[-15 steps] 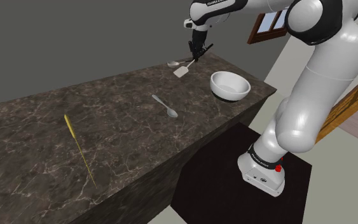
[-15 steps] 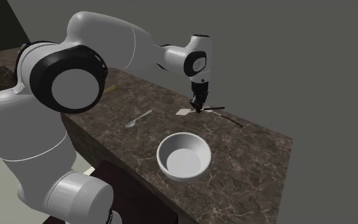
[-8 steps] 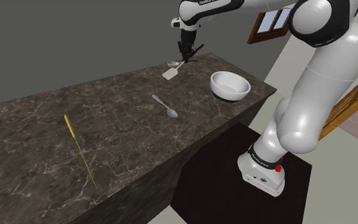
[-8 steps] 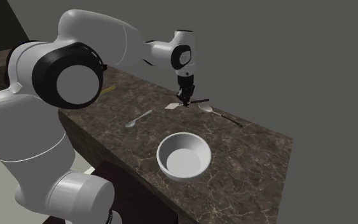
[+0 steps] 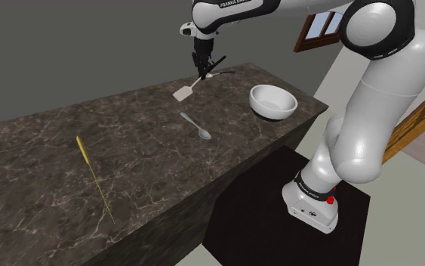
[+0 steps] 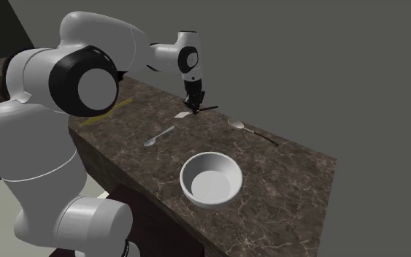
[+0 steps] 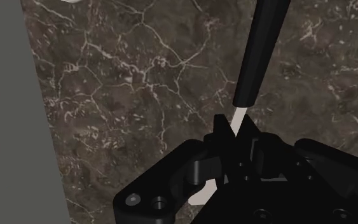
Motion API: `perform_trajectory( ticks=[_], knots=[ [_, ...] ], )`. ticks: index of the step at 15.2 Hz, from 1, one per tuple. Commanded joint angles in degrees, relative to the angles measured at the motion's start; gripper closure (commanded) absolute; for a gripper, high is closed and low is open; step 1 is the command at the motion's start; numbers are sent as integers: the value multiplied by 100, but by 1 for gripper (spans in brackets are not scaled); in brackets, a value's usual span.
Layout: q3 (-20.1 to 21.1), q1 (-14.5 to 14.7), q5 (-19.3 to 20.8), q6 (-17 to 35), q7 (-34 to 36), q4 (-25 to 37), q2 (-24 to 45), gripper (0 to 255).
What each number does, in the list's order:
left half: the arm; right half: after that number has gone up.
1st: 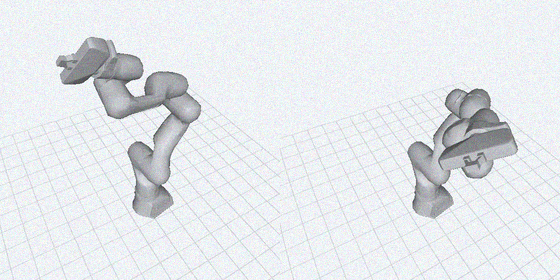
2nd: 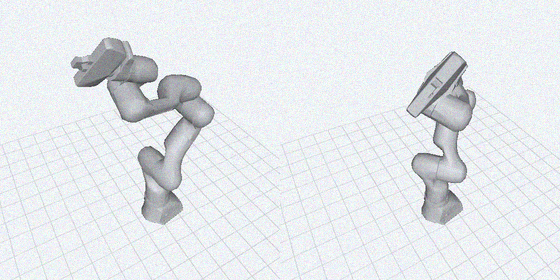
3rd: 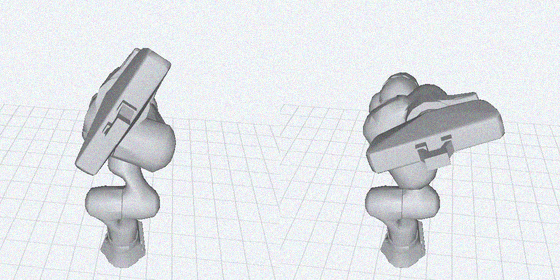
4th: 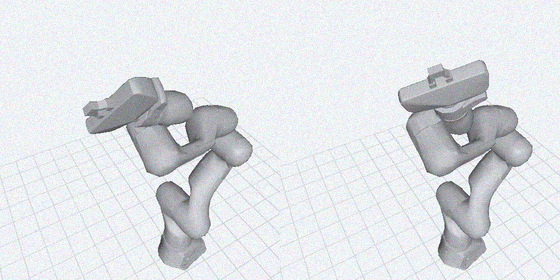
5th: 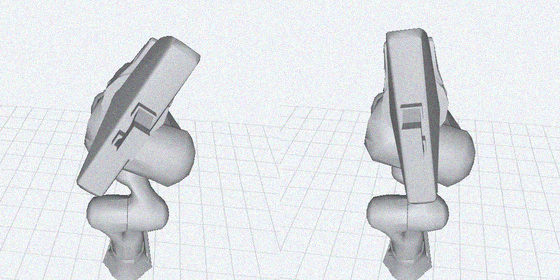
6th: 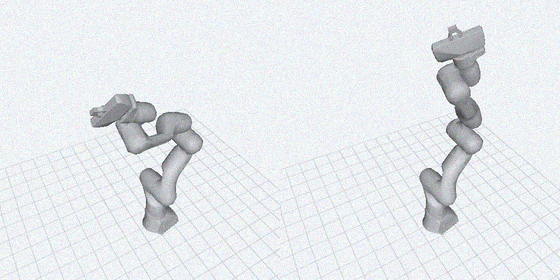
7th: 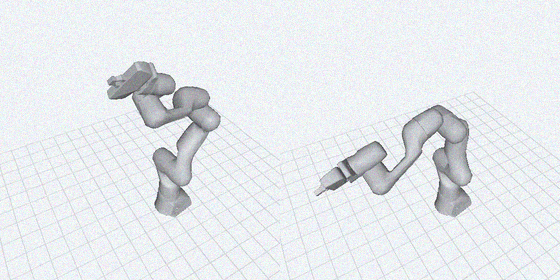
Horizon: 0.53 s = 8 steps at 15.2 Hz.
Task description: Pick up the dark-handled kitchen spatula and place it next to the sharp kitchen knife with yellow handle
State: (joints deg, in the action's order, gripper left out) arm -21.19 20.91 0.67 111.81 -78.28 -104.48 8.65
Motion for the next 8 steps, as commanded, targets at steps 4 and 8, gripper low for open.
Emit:
perform_trajectory(
  ticks=[4, 8],
  knots=[
    [257, 321, -70, -135, 573, 386, 288, 255],
    [443, 557, -141, -299, 987, 853, 621, 255]
  ],
)
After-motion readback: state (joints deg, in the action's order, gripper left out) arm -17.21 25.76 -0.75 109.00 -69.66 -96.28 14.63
